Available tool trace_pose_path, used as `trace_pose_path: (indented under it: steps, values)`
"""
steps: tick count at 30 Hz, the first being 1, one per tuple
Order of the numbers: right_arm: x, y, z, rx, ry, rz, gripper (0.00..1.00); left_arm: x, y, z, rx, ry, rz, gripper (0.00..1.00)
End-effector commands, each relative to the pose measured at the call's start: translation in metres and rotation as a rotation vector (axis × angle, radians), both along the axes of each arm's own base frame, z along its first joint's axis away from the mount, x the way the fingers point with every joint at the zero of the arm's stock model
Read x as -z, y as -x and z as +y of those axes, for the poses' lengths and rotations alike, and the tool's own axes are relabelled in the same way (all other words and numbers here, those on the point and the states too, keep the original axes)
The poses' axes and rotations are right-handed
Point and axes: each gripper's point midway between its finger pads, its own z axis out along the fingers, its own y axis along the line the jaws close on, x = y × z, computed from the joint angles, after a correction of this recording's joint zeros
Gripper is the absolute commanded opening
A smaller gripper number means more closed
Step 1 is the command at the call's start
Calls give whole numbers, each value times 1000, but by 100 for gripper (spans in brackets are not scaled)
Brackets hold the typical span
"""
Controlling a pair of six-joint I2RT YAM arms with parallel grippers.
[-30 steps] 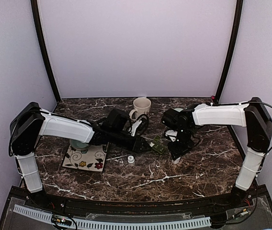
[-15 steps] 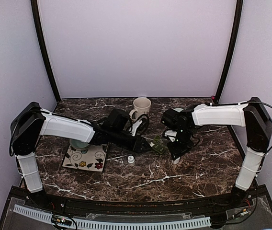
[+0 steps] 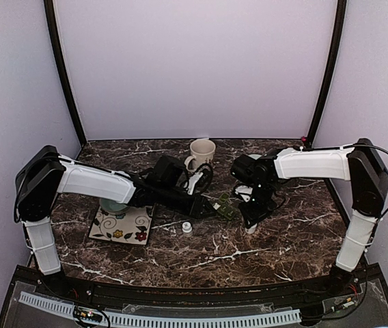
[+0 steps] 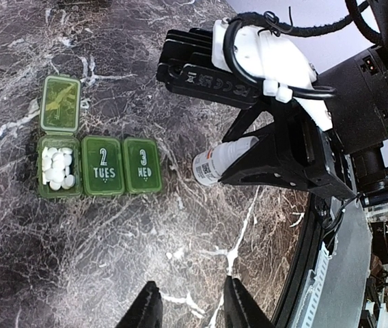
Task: Sort the pills into containers
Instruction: Pick up the pill bottle from the center of the board.
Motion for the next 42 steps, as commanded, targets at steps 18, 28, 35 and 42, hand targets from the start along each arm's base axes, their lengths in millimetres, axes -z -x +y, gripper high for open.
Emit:
trace_pose_path:
  steps: [18,28,35,42]
  values:
    - [-13,-6,3,-3,-25,-13,9,-10,4,-5,37,65,16,34]
    - [-25,-9,8,0,-49,-29,4,-9,7,-3,44,80,30,35]
    - [-45,-15,15,3,-83,-56,0,-15,7,-4,54,114,45,35]
    - [-76,-22,28,8,-154,-93,0,-23,6,-2,68,178,75,35]
